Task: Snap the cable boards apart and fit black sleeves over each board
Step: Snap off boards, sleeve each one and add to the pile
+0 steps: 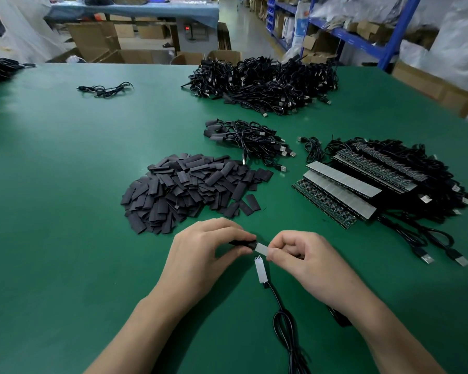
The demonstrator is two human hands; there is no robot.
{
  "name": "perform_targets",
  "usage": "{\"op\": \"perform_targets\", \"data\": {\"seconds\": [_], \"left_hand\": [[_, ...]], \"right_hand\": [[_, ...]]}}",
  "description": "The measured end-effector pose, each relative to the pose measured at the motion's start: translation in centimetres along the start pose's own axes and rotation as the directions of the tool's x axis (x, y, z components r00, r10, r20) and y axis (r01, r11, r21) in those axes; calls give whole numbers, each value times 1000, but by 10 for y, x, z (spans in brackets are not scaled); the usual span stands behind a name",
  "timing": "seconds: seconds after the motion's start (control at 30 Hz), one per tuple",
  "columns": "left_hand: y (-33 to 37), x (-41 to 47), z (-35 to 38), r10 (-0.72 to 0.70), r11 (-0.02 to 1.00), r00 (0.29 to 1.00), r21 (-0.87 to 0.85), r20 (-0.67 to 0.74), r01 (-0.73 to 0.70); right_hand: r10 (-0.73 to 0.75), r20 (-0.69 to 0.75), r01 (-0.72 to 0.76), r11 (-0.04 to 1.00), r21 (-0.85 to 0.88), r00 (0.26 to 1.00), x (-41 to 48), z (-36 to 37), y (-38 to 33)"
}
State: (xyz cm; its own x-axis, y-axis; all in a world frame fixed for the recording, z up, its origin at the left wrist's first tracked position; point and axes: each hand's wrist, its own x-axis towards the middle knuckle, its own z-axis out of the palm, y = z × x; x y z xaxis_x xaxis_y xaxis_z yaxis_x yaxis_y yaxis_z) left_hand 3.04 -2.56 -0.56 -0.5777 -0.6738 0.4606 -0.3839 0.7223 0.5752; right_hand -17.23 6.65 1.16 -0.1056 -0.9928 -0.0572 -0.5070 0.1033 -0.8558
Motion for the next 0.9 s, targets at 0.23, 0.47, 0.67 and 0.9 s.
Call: {"op": "perform_targets", "data": {"seconds": [0.23, 0.47, 0.67, 0.9], "left_hand": [[1, 2, -2, -52, 981, 994, -180, 94, 69], [1, 0, 0, -48, 981, 993, -181, 105, 67], [2, -1, 2, 19, 998, 995, -69, 99, -12], [2, -1, -1, 45, 999, 998, -25, 36, -44]], "right_hand": [[20, 22, -21, 999, 50, 1000, 2, -4, 3], [6, 48, -8, 999, 45, 999, 1, -2, 5], [-4, 64, 0, 998, 68, 998, 3, 0, 8], [47, 62, -57, 985, 163, 997, 6, -9, 12]]}}
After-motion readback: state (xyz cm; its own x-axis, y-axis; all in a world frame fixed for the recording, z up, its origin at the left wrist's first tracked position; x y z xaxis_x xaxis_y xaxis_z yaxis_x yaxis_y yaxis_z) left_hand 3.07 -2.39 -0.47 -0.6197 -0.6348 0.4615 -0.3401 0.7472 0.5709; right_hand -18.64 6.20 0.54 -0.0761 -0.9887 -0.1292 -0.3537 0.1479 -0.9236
